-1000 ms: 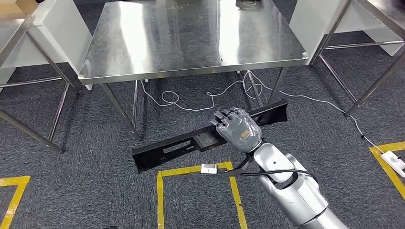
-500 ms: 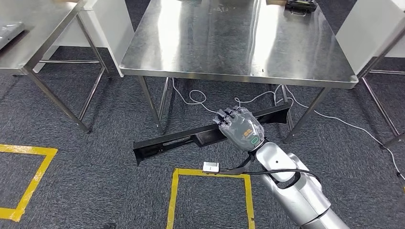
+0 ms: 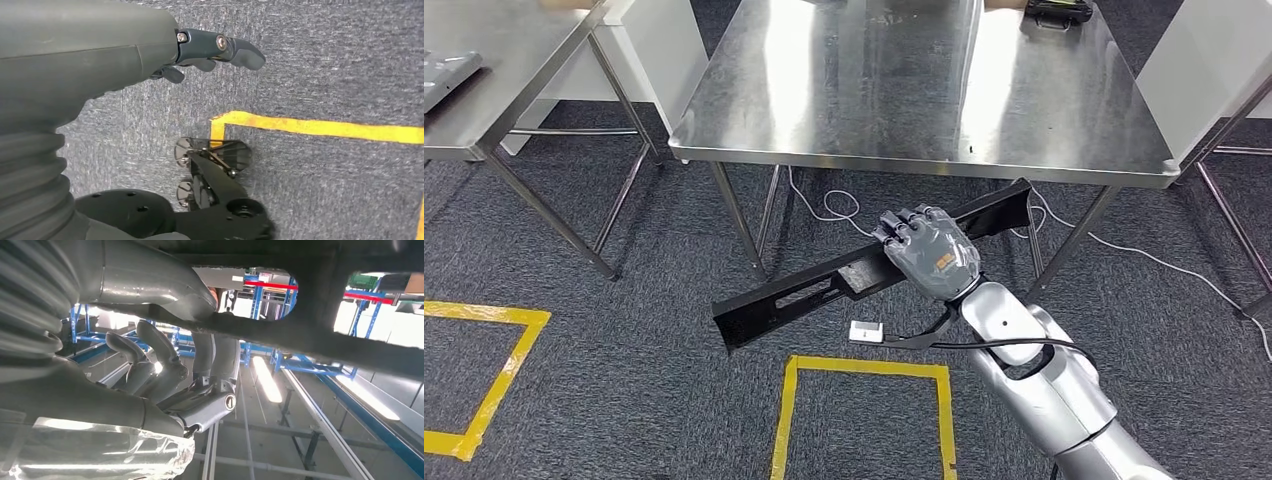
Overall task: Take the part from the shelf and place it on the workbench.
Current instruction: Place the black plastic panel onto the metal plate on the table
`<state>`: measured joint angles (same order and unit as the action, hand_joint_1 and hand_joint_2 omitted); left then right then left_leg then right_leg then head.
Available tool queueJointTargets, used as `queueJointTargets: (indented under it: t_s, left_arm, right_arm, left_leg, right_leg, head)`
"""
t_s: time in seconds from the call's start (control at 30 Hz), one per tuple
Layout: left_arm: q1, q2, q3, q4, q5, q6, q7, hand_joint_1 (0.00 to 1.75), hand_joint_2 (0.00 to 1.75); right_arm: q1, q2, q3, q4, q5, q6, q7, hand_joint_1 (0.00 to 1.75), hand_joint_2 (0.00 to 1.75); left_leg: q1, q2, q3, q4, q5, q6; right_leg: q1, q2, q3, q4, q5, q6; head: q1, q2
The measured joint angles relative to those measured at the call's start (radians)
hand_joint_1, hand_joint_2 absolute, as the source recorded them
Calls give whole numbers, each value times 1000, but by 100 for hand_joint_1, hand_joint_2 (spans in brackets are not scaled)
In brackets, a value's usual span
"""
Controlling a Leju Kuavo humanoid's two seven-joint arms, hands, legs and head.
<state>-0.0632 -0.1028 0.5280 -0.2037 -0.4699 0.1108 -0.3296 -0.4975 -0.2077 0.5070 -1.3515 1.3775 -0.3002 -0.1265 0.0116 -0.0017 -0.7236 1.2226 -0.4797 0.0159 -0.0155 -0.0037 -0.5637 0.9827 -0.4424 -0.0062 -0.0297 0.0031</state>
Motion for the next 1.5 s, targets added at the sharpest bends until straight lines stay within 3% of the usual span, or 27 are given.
queueJointTargets:
  t_s: [0.07, 0.1, 0.2, 0.27, 0.3, 0.37, 0.43, 0.47, 0.53, 0.57, 0.63, 0.67, 0.73, 0.83, 1.0, 1.1, 1.27, 1.5]
  left_arm:
    - [-2, 2, 2, 0, -2, 2, 0, 0, 175]
    - [-3, 4, 4, 0, -2, 3, -1, 0, 175]
    - [-6, 5, 9, 0, -3, 3, -2, 0, 175]
    - [-6, 3, 10, -1, -3, 4, -2, 0, 175]
    - [-7, 2, 10, -1, -4, 5, -2, 0, 175]
    - [-8, 1, 10, -1, -5, 6, -2, 0, 175]
    - [-9, 0, 10, -1, -8, 5, 0, 0, 175]
    - [-8, -1, 10, -1, -10, 4, 1, 0, 175]
    - [-8, -4, 10, 0, -13, 0, 2, 0, 175]
    - [-8, -4, 10, 0, -14, -1, 2, 0, 175]
    - [-8, -5, 11, 0, -14, -2, 3, 0, 175]
    - [-8, -5, 11, 0, -15, -2, 3, 0, 175]
    - [-7, -4, 11, 0, -15, -2, 3, 0, 175]
    - [-7, -4, 13, 0, -15, -2, 3, 0, 175]
    - [-7, -4, 16, -1, -19, 0, 4, 0, 175]
    - [-7, -4, 17, -1, -24, -5, 2, 0, 175]
    - [-7, -4, 18, 0, -26, -11, -2, 0, 175]
    - [-7, -3, 25, 0, -28, -12, -4, 0, 175]
  right_arm:
    - [-2, 1, 0, 0, 0, -2, 1, 169, 175]
    - [-3, 1, 0, 1, 0, -2, 1, 169, 175]
    - [-4, 3, 0, 3, 1, -4, 2, 169, 175]
    - [-6, 2, -2, 3, 1, -11, 3, 169, 175]
    - [-6, 2, -5, 3, 0, -19, 6, 169, 175]
    - [-4, 1, -9, 4, 2, -35, 12, 169, 175]
    - [4, 1, -10, 6, 9, -42, 20, 169, 175]
    - [7, 1, -10, 6, 13, -45, 25, 169, 175]
    - [10, 1, -11, 7, 17, -51, 31, 169, 175]
    - [10, 1, -12, 7, 17, -54, 32, 169, 175]
    - [11, 3, -13, 6, 17, -58, 33, 169, 175]
    - [12, 4, -13, 6, 17, -59, 33, 169, 175]
    - [12, 5, -13, 6, 14, -59, 33, 169, 175]
    - [12, 6, -13, 6, 14, -59, 36, 169, 175]
    - [11, 6, -13, 6, 36, -59, 53, 169, 175]
    - [10, 6, -14, 6, 42, -58, 58, 169, 175]
    - [7, 3, -27, 8, 54, -60, 81, 169, 175]
    - [-8, -6, -56, 19, 62, -64, 92, 169, 175]
  left_leg:
    - [-6, 6, 69, -143, 64, 18]
    - [-11, 9, 92, -188, 78, 26]
    - [-19, 9, 106, -218, 79, 39]
    - [-14, 6, 120, -240, 88, 46]
    - [-11, 4, 127, -250, 92, 49]
    - [-10, 0, 130, -256, 95, 53]
    - [-10, -6, 130, -255, 94, 52]
    - [-10, -10, 130, -254, 93, 51]
    - [-9, -18, 130, -249, 89, 44]
    - [-11, -21, 128, -242, 84, 38]
    - [-15, -24, 124, -230, 75, 25]
    - [-16, -24, 122, -226, 72, 21]
    - [-13, -24, 121, -224, 71, 29]
    - [-10, -22, 122, -225, 72, 44]
    - [-8, -21, 124, -228, 73, 44]
    - [-7, -21, 124, -228, 73, 37]
    - [-6, -21, 123, -230, 72, 10]
    - [-15, -21, 122, -226, 71, 10]
  right_leg:
    - [5, 0, 6, -1, -4, 0]
    - [6, 0, 7, -2, -6, 1]
    - [8, -4, 9, -9, -7, 14]
    - [11, -4, 0, 9, -20, 20]
    - [12, -3, -19, 47, -37, 19]
    - [8, 1, -89, 182, -90, 14]
    - [3, 1, -151, 288, -117, 23]
    - [0, 1, -154, 285, -107, 33]
    - [-9, 1, -98, 158, -48, 58]
    - [-12, 2, -61, 84, -20, 63]
    - [-14, 4, -21, 3, 10, 55]
    - [-13, 4, -19, -1, 12, 47]
    - [-14, 5, -19, -2, 15, 39]
    - [-10, 6, -18, -3, 16, 37]
    - [-5, 7, -18, -2, 15, 34]
    - [-3, 7, -19, -2, 14, 33]
    - [-3, 7, -20, -1, 14, 32]
    - [-8, 6, -19, -3, 15, 33]
  head:
    - [2, 0]
    - [2, 0]
    - [0, 0]
    - [1, 0]
    - [3, 0]
    - [4, 0]
    - [5, 0]
    - [6, 0]
    - [7, 0]
    - [8, 0]
    - [8, 0]
    - [7, 0]
    - [6, 0]
    - [6, 0]
    - [6, 0]
    - [6, 0]
    - [7, 0]
    - [7, 0]
